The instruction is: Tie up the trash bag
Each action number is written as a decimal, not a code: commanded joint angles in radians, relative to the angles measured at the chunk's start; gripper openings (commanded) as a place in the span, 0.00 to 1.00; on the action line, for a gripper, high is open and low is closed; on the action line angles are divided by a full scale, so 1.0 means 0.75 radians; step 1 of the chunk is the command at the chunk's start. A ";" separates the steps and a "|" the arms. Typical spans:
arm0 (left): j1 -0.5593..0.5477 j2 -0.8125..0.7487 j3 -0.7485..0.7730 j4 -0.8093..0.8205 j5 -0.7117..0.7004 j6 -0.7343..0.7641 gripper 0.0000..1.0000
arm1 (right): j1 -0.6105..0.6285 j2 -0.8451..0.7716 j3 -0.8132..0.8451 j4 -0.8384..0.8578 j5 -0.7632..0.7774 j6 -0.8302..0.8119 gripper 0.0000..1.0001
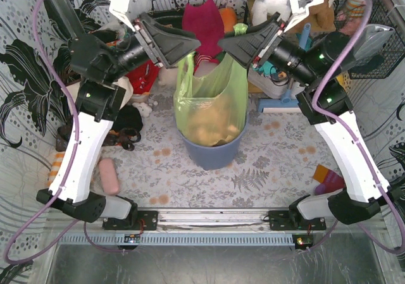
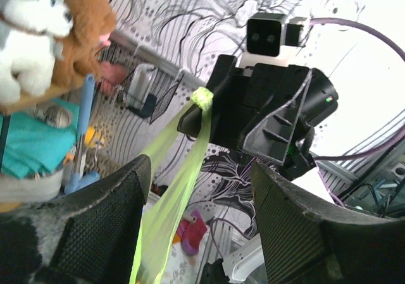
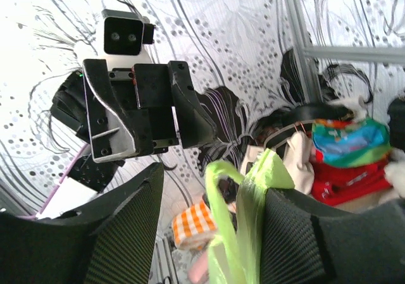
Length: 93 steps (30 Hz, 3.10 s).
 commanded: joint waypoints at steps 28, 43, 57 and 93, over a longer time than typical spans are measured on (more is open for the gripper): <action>-0.218 -0.144 -0.296 -0.080 0.142 0.224 0.76 | 0.003 -0.214 -0.274 0.038 0.187 -0.029 0.54; -0.264 0.085 -0.107 -0.170 0.176 0.367 0.77 | 0.003 -0.307 -0.301 -0.009 0.239 -0.056 0.54; -0.252 0.097 -0.200 0.730 0.305 -0.222 0.76 | 0.003 -0.310 -0.327 0.008 0.239 -0.050 0.54; -0.166 -0.043 -0.145 -0.138 0.201 0.243 0.67 | 0.003 -0.381 -0.388 -0.110 0.346 -0.120 0.47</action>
